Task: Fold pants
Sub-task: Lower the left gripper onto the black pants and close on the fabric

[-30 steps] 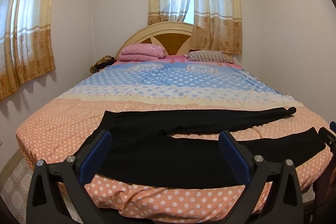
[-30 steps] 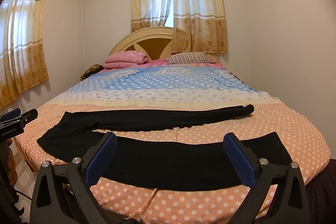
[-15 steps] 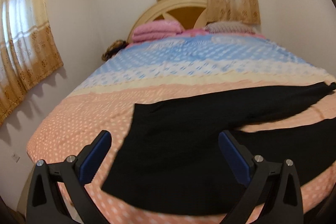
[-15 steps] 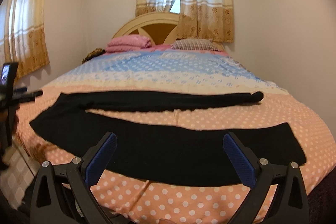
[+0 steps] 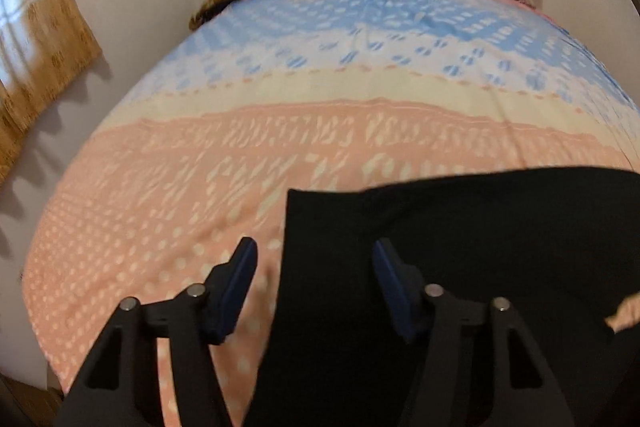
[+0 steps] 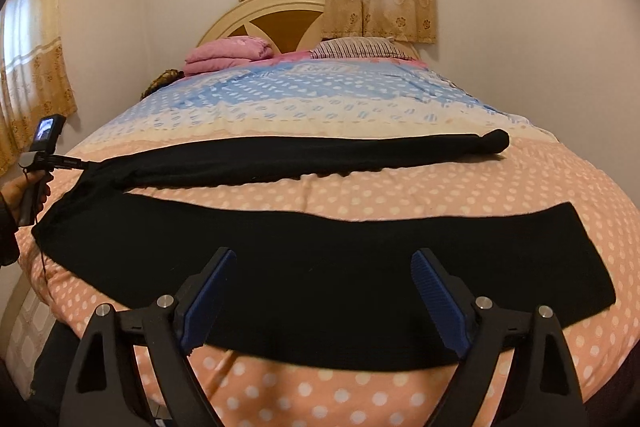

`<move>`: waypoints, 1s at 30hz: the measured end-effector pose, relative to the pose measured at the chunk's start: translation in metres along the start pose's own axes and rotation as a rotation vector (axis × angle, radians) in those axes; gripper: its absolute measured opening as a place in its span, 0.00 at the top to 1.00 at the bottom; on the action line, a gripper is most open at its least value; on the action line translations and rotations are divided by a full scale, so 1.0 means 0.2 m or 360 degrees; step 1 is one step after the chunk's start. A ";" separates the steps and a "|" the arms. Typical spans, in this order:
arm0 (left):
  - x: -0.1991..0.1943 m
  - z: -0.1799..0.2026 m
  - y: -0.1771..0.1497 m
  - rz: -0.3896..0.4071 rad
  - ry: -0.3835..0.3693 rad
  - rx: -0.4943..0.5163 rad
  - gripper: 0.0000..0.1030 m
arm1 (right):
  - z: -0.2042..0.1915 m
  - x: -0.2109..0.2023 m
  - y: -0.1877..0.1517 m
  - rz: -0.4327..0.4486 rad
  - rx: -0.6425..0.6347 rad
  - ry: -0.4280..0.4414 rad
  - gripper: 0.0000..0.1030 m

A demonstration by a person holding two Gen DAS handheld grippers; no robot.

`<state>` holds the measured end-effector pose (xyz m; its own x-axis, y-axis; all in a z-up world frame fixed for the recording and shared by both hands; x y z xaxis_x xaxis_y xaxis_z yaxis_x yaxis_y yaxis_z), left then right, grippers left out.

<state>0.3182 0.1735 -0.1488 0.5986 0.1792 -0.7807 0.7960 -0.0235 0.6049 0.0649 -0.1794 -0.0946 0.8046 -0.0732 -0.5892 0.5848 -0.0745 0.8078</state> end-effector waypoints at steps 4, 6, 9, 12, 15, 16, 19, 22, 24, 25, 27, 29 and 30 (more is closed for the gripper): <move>0.06 -0.04 0.03 -0.0030 -0.0024 -0.0043 0.39 | 0.07 0.04 0.09 -0.0012 -0.0019 -0.0037 0.20; 0.07 -0.03 0.01 -0.0058 -0.0045 -0.0049 0.39 | 0.10 0.06 0.13 -0.0015 -0.0024 -0.0051 0.23; 0.11 -0.03 -0.01 -0.0076 -0.0080 -0.0058 0.39 | 0.17 0.08 0.22 0.0005 -0.0012 -0.0047 0.28; 0.14 -0.07 0.00 -0.0061 -0.0127 -0.0089 0.40 | 0.26 0.12 0.32 0.0033 -0.0022 -0.0091 0.37; 0.18 -0.11 0.01 -0.0044 -0.0285 -0.0145 0.56 | 0.38 0.18 0.43 0.0020 -0.0004 -0.0151 0.39; 0.18 -0.12 0.00 -0.0031 -0.0345 -0.0171 0.59 | 0.42 0.20 0.45 0.0015 0.0025 -0.0167 0.40; 0.18 -0.13 -0.01 -0.0018 -0.0379 -0.0201 0.61 | 0.59 0.29 0.55 -0.0016 0.0134 -0.0220 0.41; 0.16 -0.11 -0.01 0.0013 -0.0397 -0.0166 0.69 | 0.75 0.41 0.62 -0.0067 0.0211 -0.0306 0.57; 0.15 -0.10 -0.01 0.0017 -0.0383 -0.0151 0.69 | 0.85 0.48 0.66 -0.0100 0.0233 -0.0359 0.57; 0.15 -0.10 -0.01 0.0017 -0.0379 -0.0155 0.69 | 0.89 0.51 0.67 -0.0105 0.0239 -0.0369 0.57; 0.17 -0.10 -0.01 0.0019 -0.0380 -0.0159 0.69 | 0.97 0.58 0.72 -0.0142 0.0246 -0.0397 0.57; 0.17 -0.10 -0.01 0.0030 -0.0395 -0.0176 0.69 | 1.03 0.66 0.75 -0.0169 0.0273 -0.0378 0.57; 0.18 -0.10 0.00 0.0034 -0.0401 -0.0185 0.69 | 1.05 0.70 0.76 -0.0191 0.0272 -0.0373 0.57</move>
<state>0.3391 0.1996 -0.1740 0.6301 -0.0707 -0.7733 0.7761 0.0912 0.6240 0.2452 -0.4106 -0.0584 0.6736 -0.2795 -0.6842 0.6325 -0.2609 0.7293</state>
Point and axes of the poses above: each gripper's, at about its wrist camera, not at the fingertips, and x roughly the way its jaws point, z to its right, y to its top, the point moved 1 cm from there along x, roughly the way its jaws point, and after that the axes turned 1 degree about z, right-handed, at the moved point
